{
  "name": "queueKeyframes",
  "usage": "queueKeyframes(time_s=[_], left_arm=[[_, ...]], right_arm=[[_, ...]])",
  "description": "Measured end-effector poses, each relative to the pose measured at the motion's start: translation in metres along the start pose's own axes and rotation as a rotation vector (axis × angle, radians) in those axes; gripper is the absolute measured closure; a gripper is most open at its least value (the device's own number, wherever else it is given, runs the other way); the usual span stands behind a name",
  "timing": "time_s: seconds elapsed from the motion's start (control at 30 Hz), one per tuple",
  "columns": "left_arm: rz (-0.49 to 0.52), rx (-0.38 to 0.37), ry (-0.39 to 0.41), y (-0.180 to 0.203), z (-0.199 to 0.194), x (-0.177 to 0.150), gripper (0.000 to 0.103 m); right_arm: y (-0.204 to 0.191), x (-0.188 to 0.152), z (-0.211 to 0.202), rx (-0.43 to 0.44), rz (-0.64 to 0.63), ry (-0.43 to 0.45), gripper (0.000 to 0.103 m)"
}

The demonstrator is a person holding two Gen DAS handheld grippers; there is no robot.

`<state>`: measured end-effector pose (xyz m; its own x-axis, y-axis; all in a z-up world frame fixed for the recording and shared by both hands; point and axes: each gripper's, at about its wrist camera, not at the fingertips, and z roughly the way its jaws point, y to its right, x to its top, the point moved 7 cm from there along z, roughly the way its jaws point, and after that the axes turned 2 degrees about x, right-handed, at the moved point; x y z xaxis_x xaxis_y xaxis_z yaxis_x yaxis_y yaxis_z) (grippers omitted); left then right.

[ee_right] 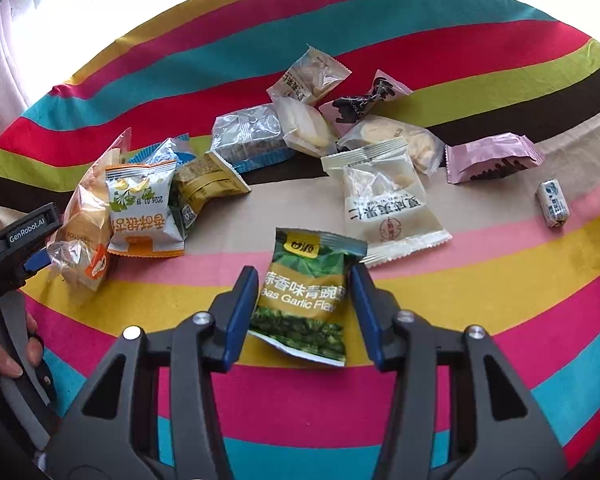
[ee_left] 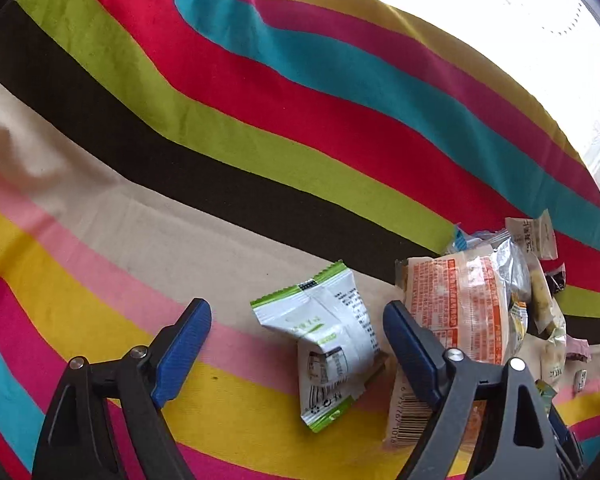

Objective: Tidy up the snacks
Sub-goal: 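Grasp the white-green snack packet with left while right grasps green garlic-pea bag, then carry the white-green packet and green pea bag over to the box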

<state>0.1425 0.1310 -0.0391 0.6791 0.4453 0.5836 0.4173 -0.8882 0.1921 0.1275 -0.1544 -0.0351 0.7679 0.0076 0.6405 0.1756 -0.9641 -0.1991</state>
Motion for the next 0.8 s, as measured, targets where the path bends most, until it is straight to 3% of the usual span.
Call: queueKeyframes(time_s=[0.03,0.07,0.1,0.33,0.53,0.8], left_arm=[[0.017,-0.014,0.007,-0.001,-0.004,-0.003,0.028],[0.029,-0.043,0.011,-0.003,-0.008,-0.007,0.056],[0.03,-0.07,0.004,-0.007,-0.012,-0.012,0.068],[0.086,-0.068,0.031,-0.041,-0.052,-0.052,0.07],[0.104,-0.091,0.032,-0.061,-0.095,-0.099,0.07],[0.193,-0.15,0.013,-0.047,-0.133,-0.143,0.07]], right_arm=[[0.0,0.0,-0.001,0.005,0.004,0.001,0.051],[0.001,0.0,0.0,0.01,0.01,0.003,0.052],[0.001,0.0,0.0,0.014,0.015,0.004,0.053],[0.005,-0.001,-0.002,0.04,0.051,0.013,0.058],[0.009,-0.004,-0.009,0.169,0.109,0.031,0.063],[0.003,-0.054,-0.058,0.187,0.086,0.021,0.064]])
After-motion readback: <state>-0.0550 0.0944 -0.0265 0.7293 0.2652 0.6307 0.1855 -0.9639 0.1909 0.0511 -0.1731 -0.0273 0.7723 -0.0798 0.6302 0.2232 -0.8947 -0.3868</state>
